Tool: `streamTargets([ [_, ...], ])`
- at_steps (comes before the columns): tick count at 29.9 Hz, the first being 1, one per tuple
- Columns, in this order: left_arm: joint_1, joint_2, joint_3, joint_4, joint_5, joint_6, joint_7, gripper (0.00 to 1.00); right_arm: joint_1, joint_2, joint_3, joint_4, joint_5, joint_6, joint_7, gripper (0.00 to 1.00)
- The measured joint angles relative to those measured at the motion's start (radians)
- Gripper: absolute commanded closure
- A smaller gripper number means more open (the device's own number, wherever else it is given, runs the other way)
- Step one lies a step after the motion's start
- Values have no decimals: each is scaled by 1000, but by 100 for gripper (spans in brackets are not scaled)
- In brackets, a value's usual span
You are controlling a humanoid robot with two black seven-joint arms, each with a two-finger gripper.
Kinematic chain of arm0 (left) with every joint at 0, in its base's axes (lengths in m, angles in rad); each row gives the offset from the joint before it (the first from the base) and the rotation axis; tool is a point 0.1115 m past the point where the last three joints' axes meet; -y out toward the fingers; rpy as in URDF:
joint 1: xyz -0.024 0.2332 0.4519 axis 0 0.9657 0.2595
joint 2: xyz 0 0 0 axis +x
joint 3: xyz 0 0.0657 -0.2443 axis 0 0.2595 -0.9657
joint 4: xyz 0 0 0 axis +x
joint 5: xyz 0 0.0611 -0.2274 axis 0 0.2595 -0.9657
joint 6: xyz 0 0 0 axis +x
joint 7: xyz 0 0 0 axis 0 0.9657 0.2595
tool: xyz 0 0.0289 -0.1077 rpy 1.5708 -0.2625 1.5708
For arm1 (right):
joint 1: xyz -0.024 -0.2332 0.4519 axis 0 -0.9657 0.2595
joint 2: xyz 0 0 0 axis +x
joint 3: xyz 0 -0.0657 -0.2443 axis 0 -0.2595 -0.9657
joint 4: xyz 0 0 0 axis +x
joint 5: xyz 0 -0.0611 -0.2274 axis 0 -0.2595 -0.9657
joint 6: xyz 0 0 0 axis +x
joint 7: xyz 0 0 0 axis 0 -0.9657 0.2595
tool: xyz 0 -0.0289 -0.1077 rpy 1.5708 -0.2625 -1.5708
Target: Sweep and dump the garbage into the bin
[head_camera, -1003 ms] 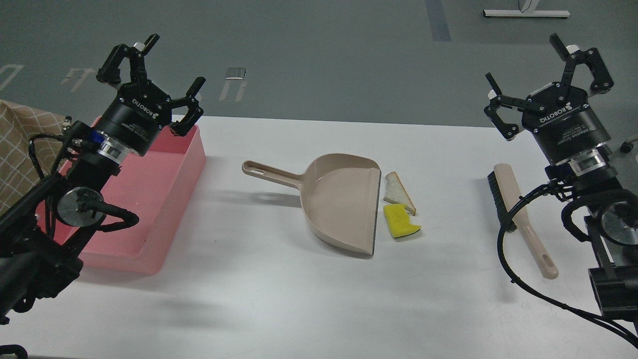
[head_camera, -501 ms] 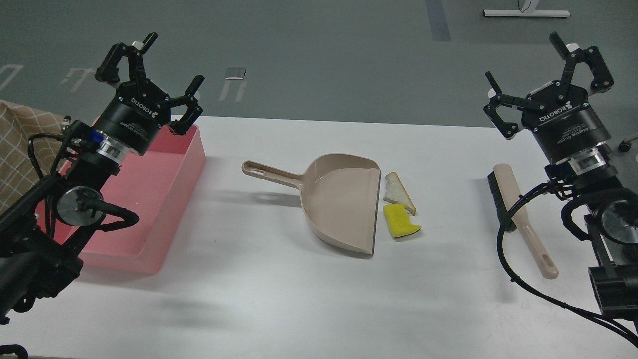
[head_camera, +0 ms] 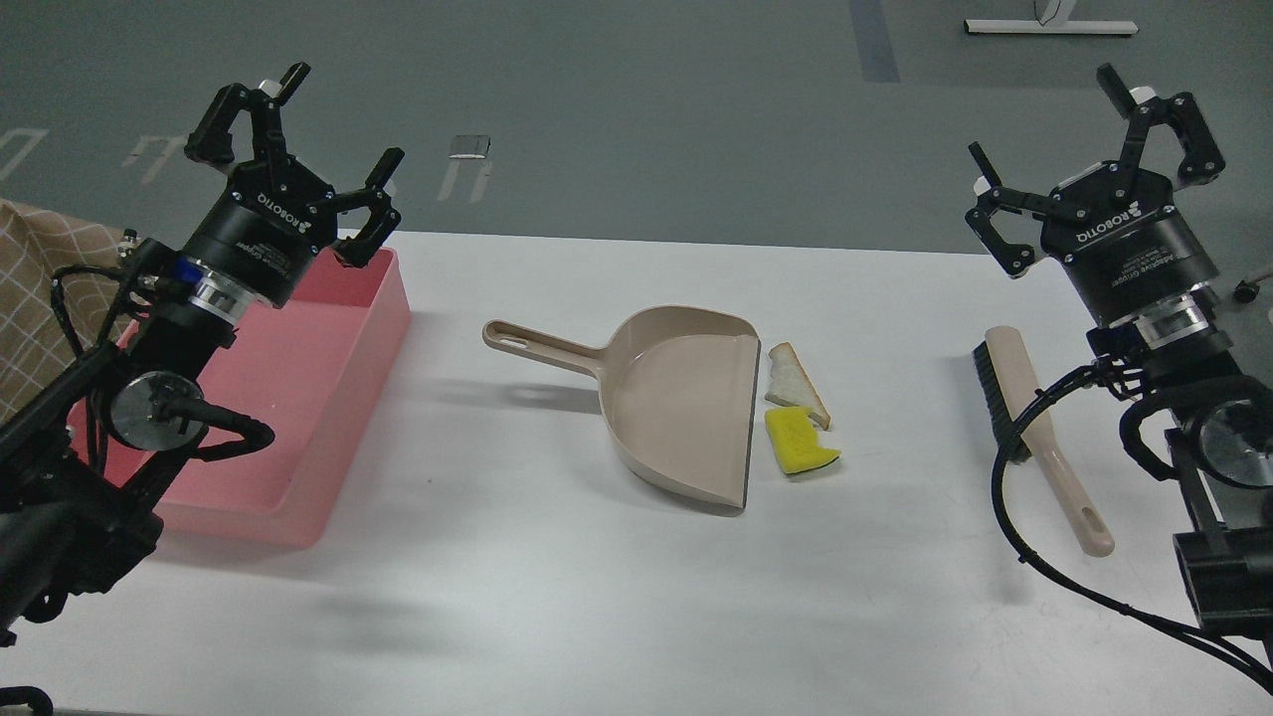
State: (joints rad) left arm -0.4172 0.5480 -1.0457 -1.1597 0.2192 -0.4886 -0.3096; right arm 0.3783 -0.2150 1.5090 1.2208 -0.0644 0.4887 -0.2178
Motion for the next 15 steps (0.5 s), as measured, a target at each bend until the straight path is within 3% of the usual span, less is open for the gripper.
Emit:
streamTargets([
  [15, -5, 13, 2, 0, 0, 0, -2, 2, 3, 5, 0, -1, 0, 0, 0, 0],
])
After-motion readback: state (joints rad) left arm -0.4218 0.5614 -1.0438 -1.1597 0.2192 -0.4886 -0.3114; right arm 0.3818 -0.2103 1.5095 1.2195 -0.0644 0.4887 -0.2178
